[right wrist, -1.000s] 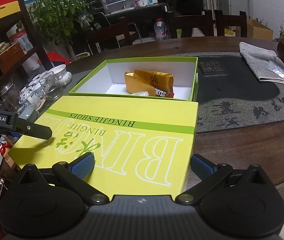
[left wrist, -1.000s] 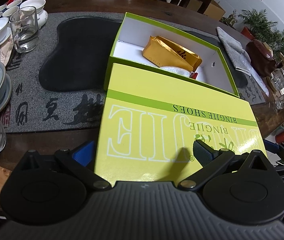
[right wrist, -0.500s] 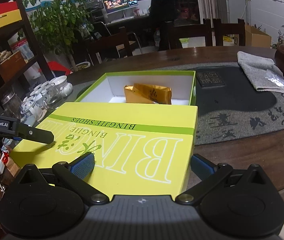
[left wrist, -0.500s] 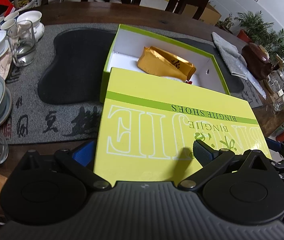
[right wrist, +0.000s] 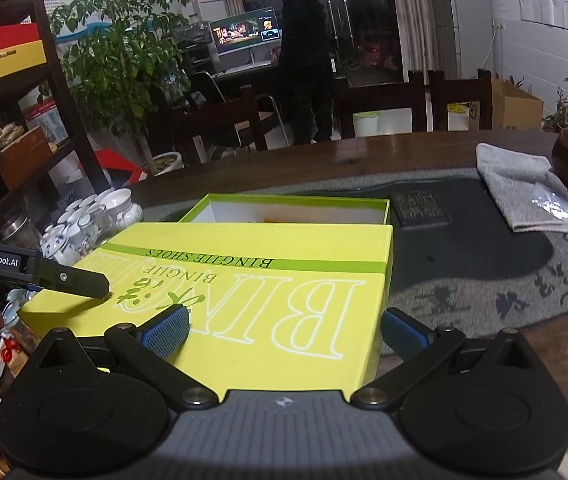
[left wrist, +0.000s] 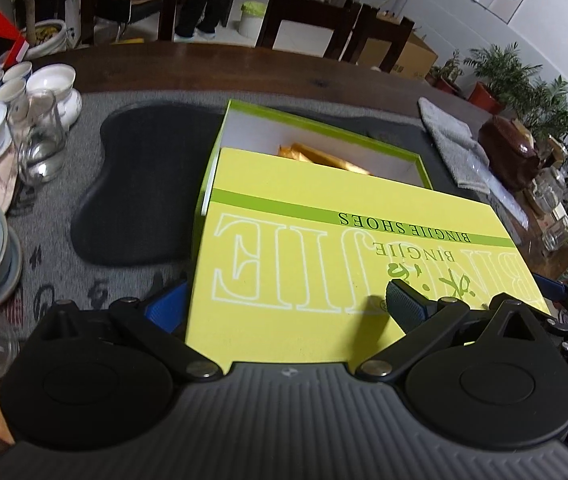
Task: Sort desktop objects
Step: 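Lower the yellow lid onto the green box with both tools, then press the yellow lid down over the box rim with both tools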
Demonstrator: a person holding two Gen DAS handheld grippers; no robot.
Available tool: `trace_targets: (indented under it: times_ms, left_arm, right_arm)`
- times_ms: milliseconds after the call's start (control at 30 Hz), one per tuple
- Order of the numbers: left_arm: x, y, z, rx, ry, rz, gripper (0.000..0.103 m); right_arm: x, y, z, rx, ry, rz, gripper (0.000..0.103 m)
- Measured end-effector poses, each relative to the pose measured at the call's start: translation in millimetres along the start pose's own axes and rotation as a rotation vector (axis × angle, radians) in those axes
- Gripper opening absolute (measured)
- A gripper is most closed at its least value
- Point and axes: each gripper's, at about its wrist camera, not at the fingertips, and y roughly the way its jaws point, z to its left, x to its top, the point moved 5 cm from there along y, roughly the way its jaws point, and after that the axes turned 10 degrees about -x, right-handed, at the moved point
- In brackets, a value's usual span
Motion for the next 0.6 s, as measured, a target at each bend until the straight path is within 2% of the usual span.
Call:
trace_targets:
  times_ms: [233, 600]
  left_arm:
    - [31, 15, 3, 0.013, 0.015, -0.046, 0.102]
    - [81, 47, 8, 0.002, 0.043, -0.129, 0.102]
  right_arm:
    - [19, 20, -1, -0.015, -0.006, -0.028, 0.103]
    - [42, 69, -14, -0.022, 0.006, -0.019, 0.103]
